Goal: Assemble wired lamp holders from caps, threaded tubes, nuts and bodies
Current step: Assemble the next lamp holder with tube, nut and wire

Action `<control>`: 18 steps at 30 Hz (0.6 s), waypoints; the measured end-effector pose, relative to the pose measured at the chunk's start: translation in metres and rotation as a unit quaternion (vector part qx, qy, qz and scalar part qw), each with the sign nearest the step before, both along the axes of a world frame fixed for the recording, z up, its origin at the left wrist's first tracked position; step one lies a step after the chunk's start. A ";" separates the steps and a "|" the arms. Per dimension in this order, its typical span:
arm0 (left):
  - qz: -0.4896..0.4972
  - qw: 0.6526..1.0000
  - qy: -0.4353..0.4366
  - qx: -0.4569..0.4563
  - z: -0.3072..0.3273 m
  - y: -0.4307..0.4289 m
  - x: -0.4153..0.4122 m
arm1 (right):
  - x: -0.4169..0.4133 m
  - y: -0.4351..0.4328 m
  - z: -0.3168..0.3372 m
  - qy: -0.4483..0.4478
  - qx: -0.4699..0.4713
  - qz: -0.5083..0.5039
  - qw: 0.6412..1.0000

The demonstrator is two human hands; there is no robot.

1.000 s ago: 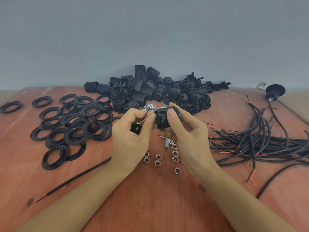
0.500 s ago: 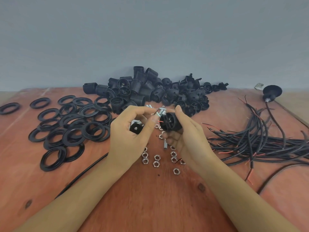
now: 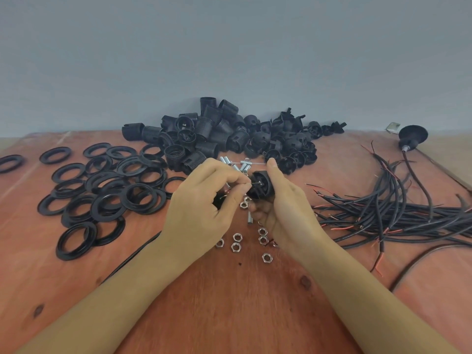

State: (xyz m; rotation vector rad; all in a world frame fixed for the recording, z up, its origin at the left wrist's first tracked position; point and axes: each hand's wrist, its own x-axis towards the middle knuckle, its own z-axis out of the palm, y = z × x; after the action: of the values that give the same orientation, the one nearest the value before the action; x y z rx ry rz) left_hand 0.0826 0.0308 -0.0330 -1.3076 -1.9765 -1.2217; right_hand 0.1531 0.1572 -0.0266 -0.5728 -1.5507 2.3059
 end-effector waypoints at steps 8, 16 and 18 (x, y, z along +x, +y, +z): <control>0.004 1.000 -0.005 -0.018 0.000 0.000 0.003 | 0.001 -0.003 0.000 0.014 0.045 -0.012 0.999; 0.023 0.998 -0.019 -0.049 0.000 0.000 0.005 | -0.002 -0.002 -0.005 0.013 -0.002 0.000 1.000; 0.026 0.998 -0.015 -0.052 0.001 0.000 0.005 | -0.003 -0.003 -0.006 0.012 -0.004 0.005 1.000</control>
State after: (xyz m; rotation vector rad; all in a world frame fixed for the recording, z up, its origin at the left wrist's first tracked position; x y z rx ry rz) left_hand 0.0875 0.0307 -0.0324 -1.2853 -2.1067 -1.1353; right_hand 0.1502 0.1544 -0.0326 -0.5395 -1.5381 2.3178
